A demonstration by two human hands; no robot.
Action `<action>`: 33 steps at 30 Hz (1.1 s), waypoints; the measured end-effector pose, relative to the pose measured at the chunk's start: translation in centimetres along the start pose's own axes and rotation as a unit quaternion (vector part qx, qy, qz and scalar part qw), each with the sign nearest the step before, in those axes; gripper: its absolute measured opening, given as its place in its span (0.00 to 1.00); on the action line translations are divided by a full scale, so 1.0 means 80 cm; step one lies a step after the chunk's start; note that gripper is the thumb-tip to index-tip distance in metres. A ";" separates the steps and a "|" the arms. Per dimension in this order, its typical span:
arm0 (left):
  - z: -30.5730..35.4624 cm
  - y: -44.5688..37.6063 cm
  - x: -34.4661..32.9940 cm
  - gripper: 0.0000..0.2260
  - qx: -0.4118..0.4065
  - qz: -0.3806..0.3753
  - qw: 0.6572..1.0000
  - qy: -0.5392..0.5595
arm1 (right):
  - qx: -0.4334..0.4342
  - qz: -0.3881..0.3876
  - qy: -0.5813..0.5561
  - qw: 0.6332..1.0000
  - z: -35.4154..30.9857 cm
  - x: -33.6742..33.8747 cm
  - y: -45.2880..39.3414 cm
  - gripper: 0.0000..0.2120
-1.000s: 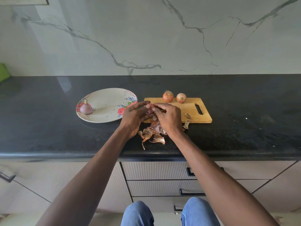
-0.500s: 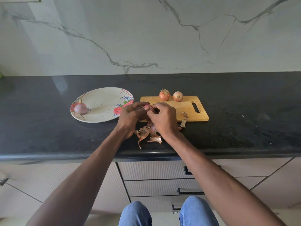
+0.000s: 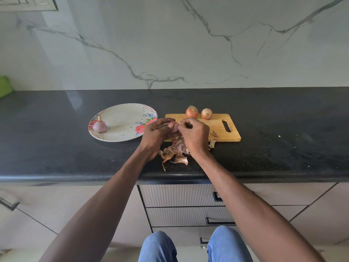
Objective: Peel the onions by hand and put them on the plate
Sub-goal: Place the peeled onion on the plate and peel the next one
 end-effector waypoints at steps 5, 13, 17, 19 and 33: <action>0.006 0.006 -0.006 0.07 0.029 0.003 0.999 0.038 | -0.101 -0.014 -0.045 0.994 0.005 0.005 -0.004 0.02; 0.001 0.009 -0.014 0.06 0.043 0.061 0.996 0.055 | -0.172 -0.022 -0.098 0.980 0.007 0.008 -0.004 0.02; -0.007 0.011 -0.011 0.09 -0.004 0.098 0.995 0.010 | -0.178 -0.031 -0.124 0.976 0.004 0.008 -0.002 0.03; -0.008 0.013 -0.011 0.09 -0.008 0.104 0.995 0.011 | -0.182 -0.023 -0.127 0.975 0.004 0.009 -0.002 0.03; -0.009 0.011 -0.003 0.06 0.011 0.142 0.987 0.074 | -0.025 -0.013 0.002 1.000 0.002 0.008 -0.001 0.10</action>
Point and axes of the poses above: each hand's wrist, its own y-axis away from the middle knuckle, its own x-axis out of the back of the hand, z = x × y, the point moved 3 cm from there along -y, towards the middle knuckle, and after that the axes turned 4 degrees about z, right-handed, at the moved point
